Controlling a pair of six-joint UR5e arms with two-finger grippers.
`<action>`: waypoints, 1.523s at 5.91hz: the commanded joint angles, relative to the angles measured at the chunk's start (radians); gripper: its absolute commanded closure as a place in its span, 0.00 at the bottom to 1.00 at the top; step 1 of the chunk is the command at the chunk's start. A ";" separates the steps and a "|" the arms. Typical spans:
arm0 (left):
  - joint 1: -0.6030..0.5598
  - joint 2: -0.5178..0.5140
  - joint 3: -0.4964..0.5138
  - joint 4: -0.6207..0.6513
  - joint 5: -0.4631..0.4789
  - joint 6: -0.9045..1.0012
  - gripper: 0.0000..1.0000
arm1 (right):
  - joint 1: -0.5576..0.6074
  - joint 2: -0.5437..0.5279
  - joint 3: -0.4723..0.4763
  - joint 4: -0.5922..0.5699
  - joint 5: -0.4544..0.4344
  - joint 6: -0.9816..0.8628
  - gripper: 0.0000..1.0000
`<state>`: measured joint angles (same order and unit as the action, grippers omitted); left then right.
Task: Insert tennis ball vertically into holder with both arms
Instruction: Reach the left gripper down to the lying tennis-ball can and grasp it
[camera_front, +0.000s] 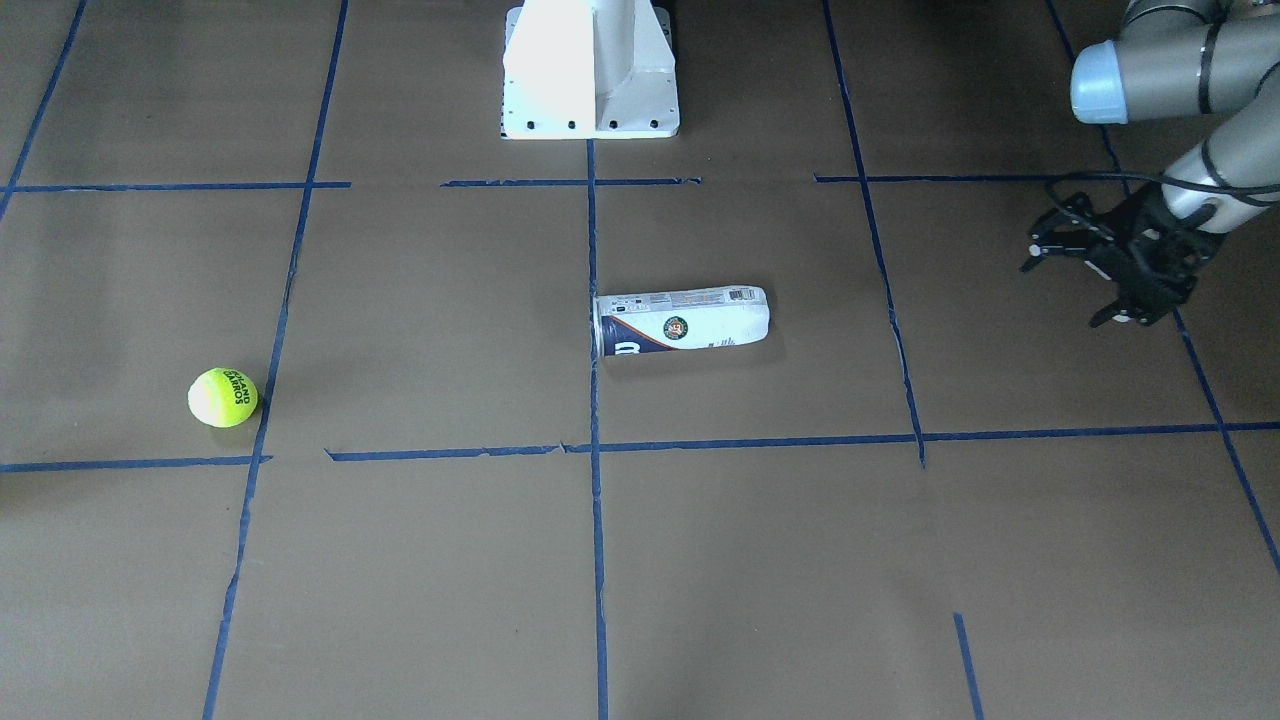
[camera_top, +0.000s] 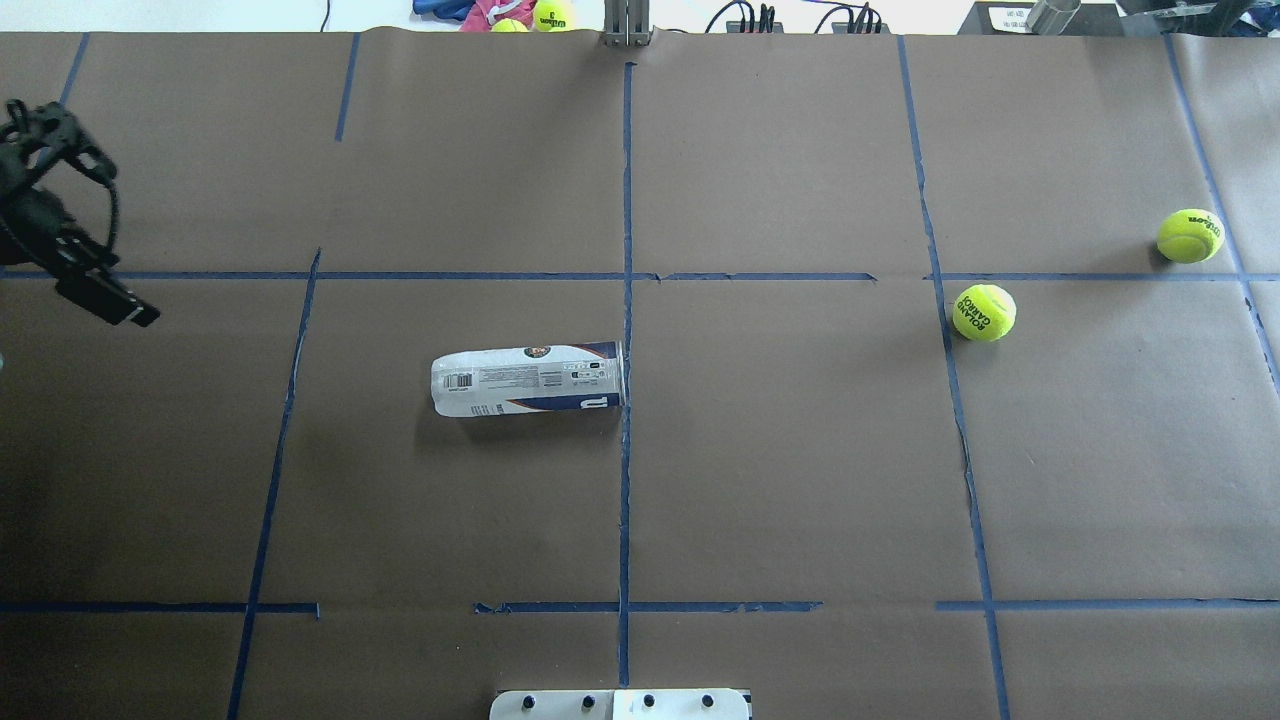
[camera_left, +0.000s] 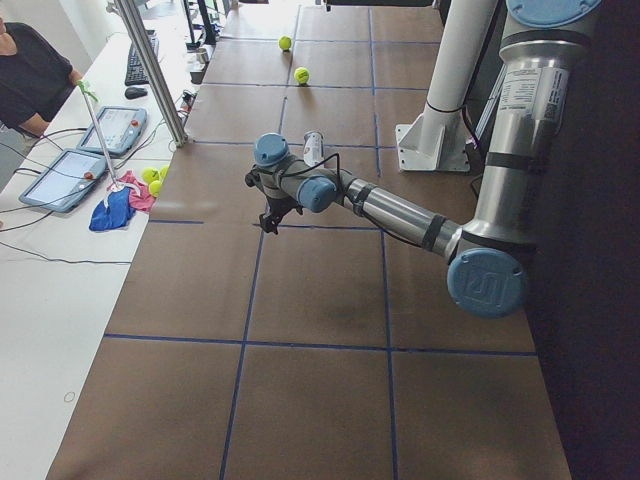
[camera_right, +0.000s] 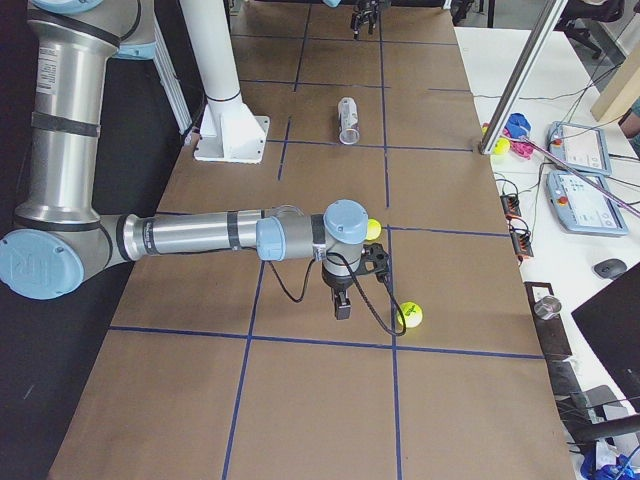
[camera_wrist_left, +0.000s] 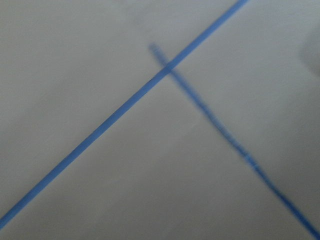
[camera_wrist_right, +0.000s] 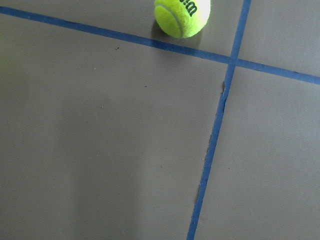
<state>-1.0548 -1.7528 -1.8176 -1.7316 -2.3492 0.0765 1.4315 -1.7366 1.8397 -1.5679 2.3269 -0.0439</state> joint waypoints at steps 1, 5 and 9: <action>0.173 -0.190 -0.002 0.006 0.075 -0.026 0.00 | -0.003 0.000 0.000 0.003 0.000 -0.001 0.00; 0.442 -0.423 0.012 0.107 0.413 -0.017 0.00 | -0.003 -0.001 0.003 0.003 0.005 0.001 0.00; 0.510 -0.540 0.086 0.203 0.532 0.177 0.00 | -0.003 -0.001 0.006 0.005 0.005 0.001 0.00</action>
<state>-0.5585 -2.2598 -1.7471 -1.5822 -1.8662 0.1790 1.4282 -1.7380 1.8453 -1.5632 2.3317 -0.0430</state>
